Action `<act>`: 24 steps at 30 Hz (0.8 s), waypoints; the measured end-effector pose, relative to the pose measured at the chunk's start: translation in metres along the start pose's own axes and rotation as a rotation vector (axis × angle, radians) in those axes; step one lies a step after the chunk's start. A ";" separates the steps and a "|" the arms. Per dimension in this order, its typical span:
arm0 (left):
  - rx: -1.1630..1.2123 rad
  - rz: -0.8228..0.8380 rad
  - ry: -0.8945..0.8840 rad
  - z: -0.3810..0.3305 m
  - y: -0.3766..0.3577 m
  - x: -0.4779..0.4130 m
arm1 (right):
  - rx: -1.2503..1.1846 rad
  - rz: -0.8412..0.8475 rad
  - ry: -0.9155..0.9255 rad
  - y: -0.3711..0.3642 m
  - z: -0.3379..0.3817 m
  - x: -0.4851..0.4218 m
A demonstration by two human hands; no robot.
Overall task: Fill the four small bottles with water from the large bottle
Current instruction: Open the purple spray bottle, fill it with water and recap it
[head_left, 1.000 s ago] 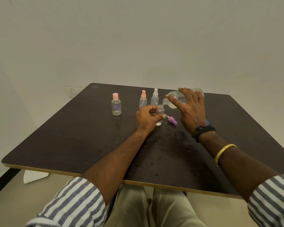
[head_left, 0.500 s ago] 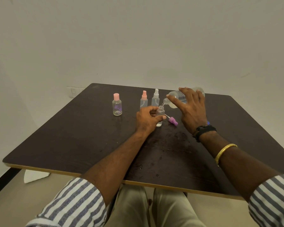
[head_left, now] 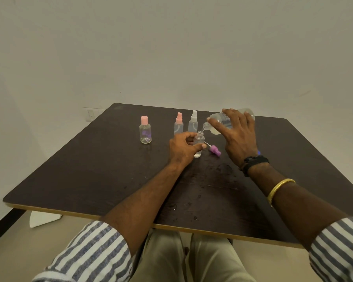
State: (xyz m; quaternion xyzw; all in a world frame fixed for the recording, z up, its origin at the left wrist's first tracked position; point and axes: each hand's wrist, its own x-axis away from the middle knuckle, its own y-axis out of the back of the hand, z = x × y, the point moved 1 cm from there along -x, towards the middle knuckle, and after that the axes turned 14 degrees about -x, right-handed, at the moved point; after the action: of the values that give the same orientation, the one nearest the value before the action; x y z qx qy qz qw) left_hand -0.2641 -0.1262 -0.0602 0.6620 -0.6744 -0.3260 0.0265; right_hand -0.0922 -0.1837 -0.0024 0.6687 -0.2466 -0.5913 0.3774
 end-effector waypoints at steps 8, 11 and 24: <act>0.007 -0.001 0.003 0.001 0.002 0.000 | -0.001 -0.006 0.006 -0.003 0.000 0.000; 0.008 0.001 0.003 0.001 0.002 0.000 | -0.007 -0.007 0.009 -0.003 0.000 0.000; 0.018 -0.002 0.007 0.001 0.003 0.001 | -0.024 -0.070 0.033 -0.005 0.000 0.000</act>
State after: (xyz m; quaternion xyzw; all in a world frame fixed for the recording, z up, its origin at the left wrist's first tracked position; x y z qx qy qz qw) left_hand -0.2670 -0.1266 -0.0598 0.6641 -0.6765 -0.3175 0.0226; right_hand -0.0923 -0.1807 -0.0071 0.6819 -0.2097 -0.5961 0.3683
